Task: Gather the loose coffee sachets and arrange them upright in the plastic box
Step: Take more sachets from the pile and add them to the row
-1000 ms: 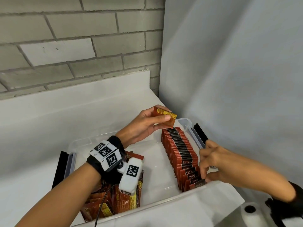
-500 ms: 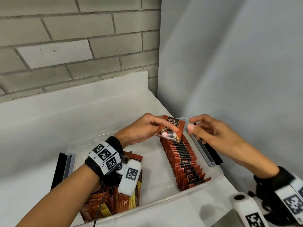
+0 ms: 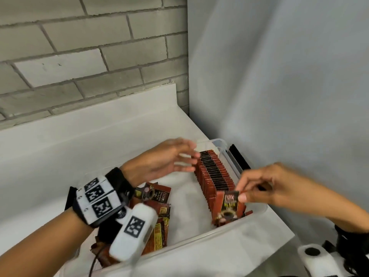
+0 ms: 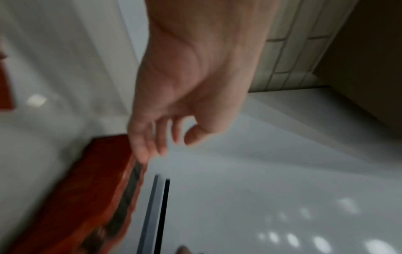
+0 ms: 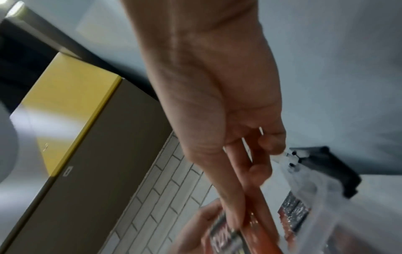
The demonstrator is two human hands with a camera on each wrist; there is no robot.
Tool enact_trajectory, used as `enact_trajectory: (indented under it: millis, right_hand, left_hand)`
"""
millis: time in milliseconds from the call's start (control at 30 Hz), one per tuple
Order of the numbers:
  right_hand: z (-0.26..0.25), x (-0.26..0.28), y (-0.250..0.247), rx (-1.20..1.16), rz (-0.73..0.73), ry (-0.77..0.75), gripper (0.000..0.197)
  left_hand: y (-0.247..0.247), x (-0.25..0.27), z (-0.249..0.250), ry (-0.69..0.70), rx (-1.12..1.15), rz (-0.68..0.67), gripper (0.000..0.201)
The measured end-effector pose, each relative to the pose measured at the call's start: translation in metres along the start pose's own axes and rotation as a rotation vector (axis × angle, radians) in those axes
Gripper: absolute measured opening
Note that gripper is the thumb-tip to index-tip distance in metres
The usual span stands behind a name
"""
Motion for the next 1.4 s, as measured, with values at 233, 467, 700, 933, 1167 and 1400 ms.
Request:
enact_trajectory:
  millis: [233,467,700,933,1167,1400]
  right_hand:
    - [0.006,-0.005,0.013,0.578,-0.146,0.057,0.012]
    - [0.013,-0.02,0.015,0.739,-0.238,0.001,0.011]
    - [0.018,-0.011,0.002,0.744,-0.247,0.025,0.007]
    - [0.019,-0.005,-0.004,0.598,-0.204,0.023,0.009]
    - [0.021,-0.007,0.001,0.565,-0.26,0.094,0.024]
    - [0.016,-0.023,0.012,0.882,-0.365,0.103,0.013]
  left_hand:
    - [0.053,0.02,-0.073,-0.497,0.191,-0.11,0.09]
    - [0.083,0.008,-0.074,-0.466,0.263,-0.172,0.084]
    - [0.094,0.003,-0.073,-0.449,0.26,-0.15,0.065]
    - [0.094,-0.002,-0.07,-0.418,0.204,-0.157,0.07]
    - [0.096,-0.003,-0.069,-0.364,0.293,-0.148,0.064]
    - [0.092,-0.002,-0.073,-0.375,0.287,-0.121,0.059]
Point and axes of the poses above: each hand's wrist, its own x-axis away from the middle knuckle, its own y-axis out of the palm, z = x × y, the point moved 5 cm from there along -x, towards the middle knuckle, and after that the axes turned 14 degrees about -z, right-handed, at the moved point
